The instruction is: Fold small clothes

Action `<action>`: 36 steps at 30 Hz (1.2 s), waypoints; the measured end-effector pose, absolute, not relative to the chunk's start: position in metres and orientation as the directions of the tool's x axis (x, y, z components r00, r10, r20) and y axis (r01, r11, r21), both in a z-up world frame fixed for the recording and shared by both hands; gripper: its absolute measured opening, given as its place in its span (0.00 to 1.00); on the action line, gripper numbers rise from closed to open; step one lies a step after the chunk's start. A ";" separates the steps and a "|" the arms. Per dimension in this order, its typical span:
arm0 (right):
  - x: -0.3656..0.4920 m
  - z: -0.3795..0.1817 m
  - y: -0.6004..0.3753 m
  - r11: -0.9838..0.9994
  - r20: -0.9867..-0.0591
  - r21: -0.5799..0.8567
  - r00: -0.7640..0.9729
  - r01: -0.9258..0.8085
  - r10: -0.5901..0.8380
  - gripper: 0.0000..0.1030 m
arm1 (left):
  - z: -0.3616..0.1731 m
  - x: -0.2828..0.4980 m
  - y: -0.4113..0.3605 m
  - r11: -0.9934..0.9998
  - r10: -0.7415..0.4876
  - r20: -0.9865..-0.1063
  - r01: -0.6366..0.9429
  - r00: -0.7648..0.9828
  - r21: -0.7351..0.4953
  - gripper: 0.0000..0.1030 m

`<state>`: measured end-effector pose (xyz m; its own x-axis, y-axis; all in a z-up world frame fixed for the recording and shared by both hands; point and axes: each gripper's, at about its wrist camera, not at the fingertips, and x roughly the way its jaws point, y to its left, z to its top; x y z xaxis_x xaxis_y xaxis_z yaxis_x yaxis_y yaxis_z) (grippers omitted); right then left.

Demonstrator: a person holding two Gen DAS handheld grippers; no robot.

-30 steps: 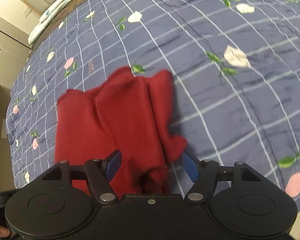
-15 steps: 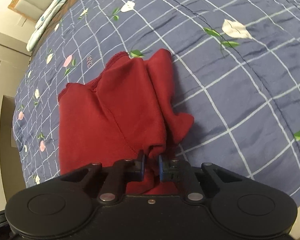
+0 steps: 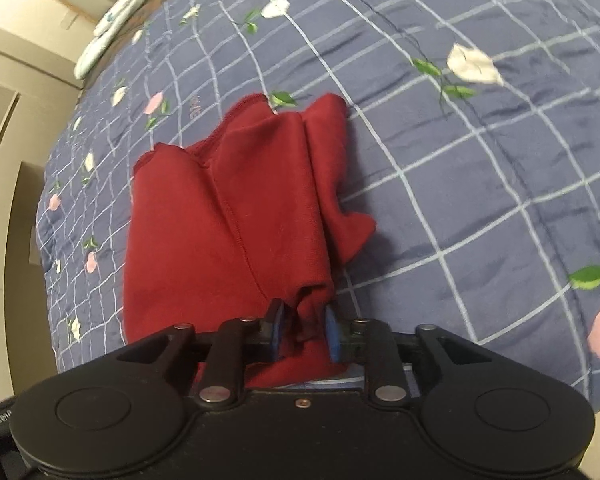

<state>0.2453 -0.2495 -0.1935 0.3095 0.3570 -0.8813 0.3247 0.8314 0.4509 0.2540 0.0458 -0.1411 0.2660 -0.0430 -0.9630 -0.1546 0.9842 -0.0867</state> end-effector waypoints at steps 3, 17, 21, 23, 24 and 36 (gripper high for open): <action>0.240 -0.181 -0.252 0.846 -0.871 0.455 0.337 0.277 0.358 0.41 | -0.130 0.245 0.040 0.983 -0.033 -0.953 -0.164 0.300 -0.085 0.85; 0.186 -0.104 -0.255 0.927 -0.804 0.374 0.496 -0.003 0.326 0.89 | -0.076 0.179 0.012 0.986 0.041 -0.878 -0.163 0.477 -0.043 0.99; 0.161 -0.084 -0.254 0.934 -0.782 0.354 0.535 -0.045 0.321 0.96 | -0.062 0.153 0.008 0.987 0.071 -0.850 -0.161 0.521 -0.016 0.99; 0.149 -0.076 -0.253 0.938 -0.774 0.341 0.548 -0.060 0.316 0.97 | -0.057 0.141 0.007 0.988 0.078 -0.841 -0.156 0.536 -0.008 0.99; 0.143 -0.073 -0.253 0.940 -0.771 0.333 0.555 -0.067 0.313 0.98 | -0.055 0.134 0.008 0.988 0.081 -0.836 -0.152 0.543 -0.003 0.99; 0.074 -0.048 -0.242 0.960 -0.750 0.262 0.605 -0.098 0.267 0.99 | -0.053 0.067 0.026 0.996 0.064 -0.790 -0.093 0.609 0.009 0.99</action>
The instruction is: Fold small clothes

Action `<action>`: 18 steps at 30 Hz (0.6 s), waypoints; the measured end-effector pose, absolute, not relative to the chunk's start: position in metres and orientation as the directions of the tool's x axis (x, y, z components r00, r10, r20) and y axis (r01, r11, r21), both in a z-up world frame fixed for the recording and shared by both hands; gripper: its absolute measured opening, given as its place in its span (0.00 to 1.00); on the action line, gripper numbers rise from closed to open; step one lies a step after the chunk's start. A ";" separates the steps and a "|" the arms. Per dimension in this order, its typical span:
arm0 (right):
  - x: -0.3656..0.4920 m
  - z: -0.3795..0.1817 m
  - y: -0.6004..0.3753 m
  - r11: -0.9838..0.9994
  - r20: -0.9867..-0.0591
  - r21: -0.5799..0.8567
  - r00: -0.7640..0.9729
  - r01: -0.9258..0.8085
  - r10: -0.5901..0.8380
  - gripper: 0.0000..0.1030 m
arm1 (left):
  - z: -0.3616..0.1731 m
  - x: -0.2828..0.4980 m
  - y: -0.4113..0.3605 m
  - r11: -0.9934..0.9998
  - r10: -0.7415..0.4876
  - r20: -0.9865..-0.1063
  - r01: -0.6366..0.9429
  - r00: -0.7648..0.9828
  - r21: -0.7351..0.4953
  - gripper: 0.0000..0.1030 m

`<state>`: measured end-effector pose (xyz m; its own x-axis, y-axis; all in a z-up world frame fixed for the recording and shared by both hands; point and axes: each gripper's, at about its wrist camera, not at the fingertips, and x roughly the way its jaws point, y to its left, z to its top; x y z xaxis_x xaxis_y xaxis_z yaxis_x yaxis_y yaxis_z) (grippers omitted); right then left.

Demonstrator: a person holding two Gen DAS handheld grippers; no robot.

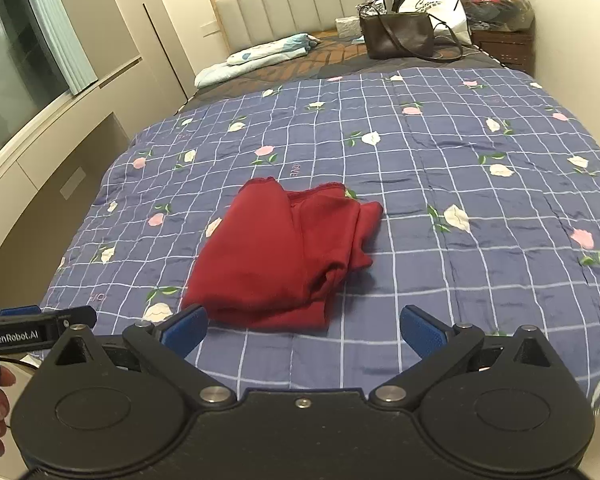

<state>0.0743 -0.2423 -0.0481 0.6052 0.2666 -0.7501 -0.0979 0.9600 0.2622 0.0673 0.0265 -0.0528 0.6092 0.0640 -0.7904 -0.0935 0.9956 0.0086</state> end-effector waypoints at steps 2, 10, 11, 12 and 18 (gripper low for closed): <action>0.063 -0.047 -0.238 0.962 -0.753 0.258 0.606 -0.089 0.258 0.99 | -0.054 0.059 0.031 0.997 0.055 -0.789 -0.077 0.612 0.010 0.99; 0.014 -0.043 -0.213 0.966 -0.766 0.253 0.601 -0.048 0.230 0.99 | -0.058 0.029 0.056 1.000 0.021 -0.790 -0.013 0.613 0.016 0.99; 0.010 -0.043 -0.210 0.966 -0.767 0.254 0.600 -0.043 0.229 0.99 | -0.058 0.026 0.059 1.000 0.017 -0.791 -0.005 0.612 0.018 0.99; 0.005 -0.043 -0.207 0.966 -0.768 0.256 0.599 -0.036 0.226 0.99 | -0.059 0.023 0.062 1.000 0.015 -0.793 0.001 0.609 0.019 0.99; -0.013 -0.042 -0.195 0.966 -0.774 0.259 0.600 0.008 0.203 0.99 | -0.061 0.011 0.076 1.000 -0.008 -0.799 0.024 0.602 0.008 0.99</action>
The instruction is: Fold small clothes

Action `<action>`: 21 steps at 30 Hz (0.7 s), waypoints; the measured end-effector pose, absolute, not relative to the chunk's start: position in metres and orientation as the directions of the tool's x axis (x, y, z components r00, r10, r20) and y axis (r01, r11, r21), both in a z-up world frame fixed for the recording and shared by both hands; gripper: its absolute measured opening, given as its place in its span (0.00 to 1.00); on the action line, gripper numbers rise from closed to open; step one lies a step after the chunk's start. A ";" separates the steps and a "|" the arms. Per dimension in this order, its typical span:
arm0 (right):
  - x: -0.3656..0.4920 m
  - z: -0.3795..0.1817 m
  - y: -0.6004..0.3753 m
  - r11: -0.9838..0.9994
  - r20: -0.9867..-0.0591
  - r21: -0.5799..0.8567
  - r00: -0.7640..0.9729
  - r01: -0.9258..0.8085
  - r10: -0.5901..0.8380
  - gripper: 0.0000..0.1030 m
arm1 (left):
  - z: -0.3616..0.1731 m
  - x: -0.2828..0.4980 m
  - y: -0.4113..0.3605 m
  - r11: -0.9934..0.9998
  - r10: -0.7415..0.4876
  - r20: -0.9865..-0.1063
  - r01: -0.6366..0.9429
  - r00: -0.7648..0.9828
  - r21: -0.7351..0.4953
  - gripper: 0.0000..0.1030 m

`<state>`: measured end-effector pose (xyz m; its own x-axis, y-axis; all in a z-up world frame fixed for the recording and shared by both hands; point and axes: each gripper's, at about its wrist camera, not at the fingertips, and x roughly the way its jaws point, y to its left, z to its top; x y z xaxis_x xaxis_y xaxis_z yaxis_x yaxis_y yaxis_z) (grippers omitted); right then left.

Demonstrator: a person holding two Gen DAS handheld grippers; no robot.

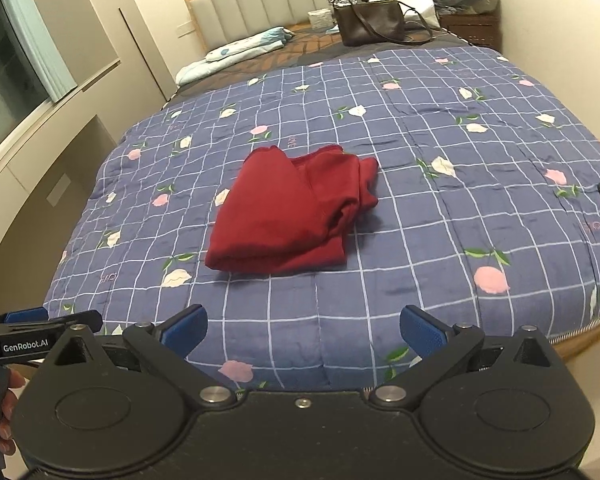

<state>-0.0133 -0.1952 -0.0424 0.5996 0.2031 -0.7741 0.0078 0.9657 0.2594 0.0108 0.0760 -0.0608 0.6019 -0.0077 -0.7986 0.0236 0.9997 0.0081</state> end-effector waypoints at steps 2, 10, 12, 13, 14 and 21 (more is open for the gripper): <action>-0.017 -0.042 -0.193 0.966 -0.774 0.258 0.601 0.015 0.197 0.99 | -0.061 0.009 0.079 0.999 -0.015 -0.798 0.031 0.602 0.005 0.99; -0.022 -0.038 -0.188 0.968 -0.772 0.249 0.609 0.027 0.182 0.99 | -0.059 0.009 0.083 0.999 -0.032 -0.791 0.052 0.611 -0.001 0.99; -0.022 -0.038 -0.187 0.969 -0.773 0.247 0.609 0.028 0.180 0.99 | -0.059 0.009 0.084 0.999 -0.034 -0.791 0.051 0.611 -0.004 0.99; -0.022 -0.038 -0.187 0.969 -0.773 0.247 0.609 0.028 0.180 0.99 | -0.059 0.009 0.085 0.999 -0.035 -0.791 0.052 0.611 -0.005 0.99; -0.022 -0.038 -0.187 0.969 -0.773 0.247 0.609 0.029 0.178 0.99 | -0.059 0.009 0.084 0.999 -0.035 -0.791 0.052 0.611 -0.004 0.99; -0.023 -0.037 -0.187 0.969 -0.773 0.244 0.609 0.031 0.175 0.99 | -0.060 0.009 0.084 0.999 -0.038 -0.792 0.051 0.609 -0.008 0.99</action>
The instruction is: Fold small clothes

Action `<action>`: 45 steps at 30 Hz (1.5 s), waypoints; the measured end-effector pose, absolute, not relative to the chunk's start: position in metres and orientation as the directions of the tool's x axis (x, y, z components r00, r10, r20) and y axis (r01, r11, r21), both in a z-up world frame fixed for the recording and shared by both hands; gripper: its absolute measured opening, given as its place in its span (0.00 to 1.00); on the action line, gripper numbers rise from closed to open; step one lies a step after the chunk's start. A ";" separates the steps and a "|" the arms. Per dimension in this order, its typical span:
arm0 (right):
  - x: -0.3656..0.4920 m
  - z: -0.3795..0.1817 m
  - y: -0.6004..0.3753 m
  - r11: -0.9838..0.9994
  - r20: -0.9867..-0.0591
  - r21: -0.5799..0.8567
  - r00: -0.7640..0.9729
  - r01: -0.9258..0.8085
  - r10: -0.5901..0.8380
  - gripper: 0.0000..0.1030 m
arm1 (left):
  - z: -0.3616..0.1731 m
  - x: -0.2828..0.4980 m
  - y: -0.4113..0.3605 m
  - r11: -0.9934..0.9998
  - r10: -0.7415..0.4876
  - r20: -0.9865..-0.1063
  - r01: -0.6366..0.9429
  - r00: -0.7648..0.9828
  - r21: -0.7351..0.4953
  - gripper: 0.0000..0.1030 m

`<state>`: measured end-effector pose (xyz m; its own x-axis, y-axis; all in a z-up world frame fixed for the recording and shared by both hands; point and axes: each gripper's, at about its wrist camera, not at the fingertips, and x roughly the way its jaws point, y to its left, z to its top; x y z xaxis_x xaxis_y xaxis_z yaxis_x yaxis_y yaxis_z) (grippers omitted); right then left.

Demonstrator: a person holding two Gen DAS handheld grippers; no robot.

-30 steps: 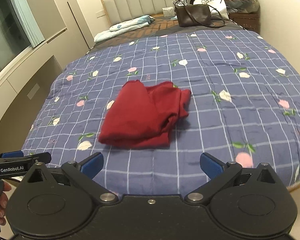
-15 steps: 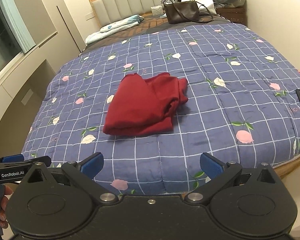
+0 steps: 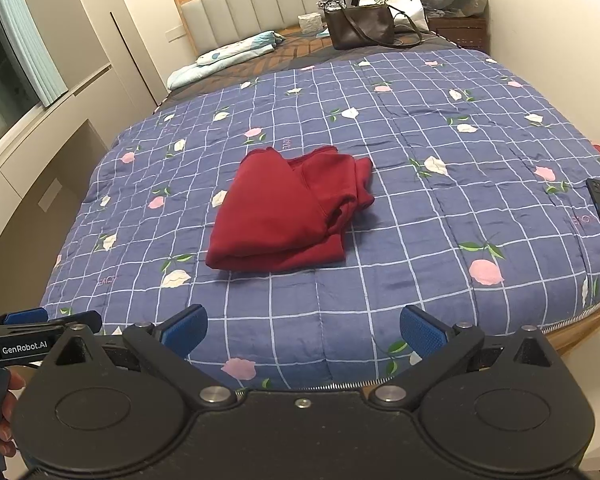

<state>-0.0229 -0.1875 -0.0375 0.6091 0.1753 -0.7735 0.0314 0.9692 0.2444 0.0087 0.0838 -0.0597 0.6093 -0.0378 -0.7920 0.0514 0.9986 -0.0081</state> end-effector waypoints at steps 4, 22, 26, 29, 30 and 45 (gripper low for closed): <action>-0.023 -0.037 -0.187 0.969 -0.774 0.245 0.609 0.032 0.176 0.99 | -0.060 0.009 0.084 0.999 -0.038 -0.793 0.050 0.608 -0.010 0.99; -0.023 -0.037 -0.187 0.969 -0.774 0.245 0.609 0.032 0.176 0.99 | -0.060 0.009 0.086 0.999 -0.039 -0.792 0.050 0.609 -0.010 0.99; -0.024 -0.037 -0.187 0.969 -0.773 0.245 0.610 0.031 0.176 0.99 | -0.060 0.009 0.086 0.999 -0.039 -0.792 0.050 0.610 -0.011 0.99; -0.024 -0.037 -0.187 0.969 -0.773 0.245 0.609 0.031 0.176 0.99 | -0.060 0.008 0.086 0.999 -0.039 -0.792 0.051 0.610 -0.010 0.99; -0.024 -0.037 -0.187 0.969 -0.773 0.245 0.610 0.031 0.176 0.99 | -0.060 0.008 0.086 0.999 -0.039 -0.791 0.051 0.610 -0.010 0.99; -0.024 -0.037 -0.188 0.969 -0.773 0.245 0.609 0.030 0.177 0.99 | -0.059 0.009 0.087 0.999 -0.036 -0.791 0.043 0.611 -0.012 0.99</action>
<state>-0.0238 -0.1876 -0.0371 0.6093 0.1770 -0.7729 0.0298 0.9690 0.2454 0.0088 0.0874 -0.0594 0.6105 -0.0363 -0.7912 0.0433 0.9990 -0.0124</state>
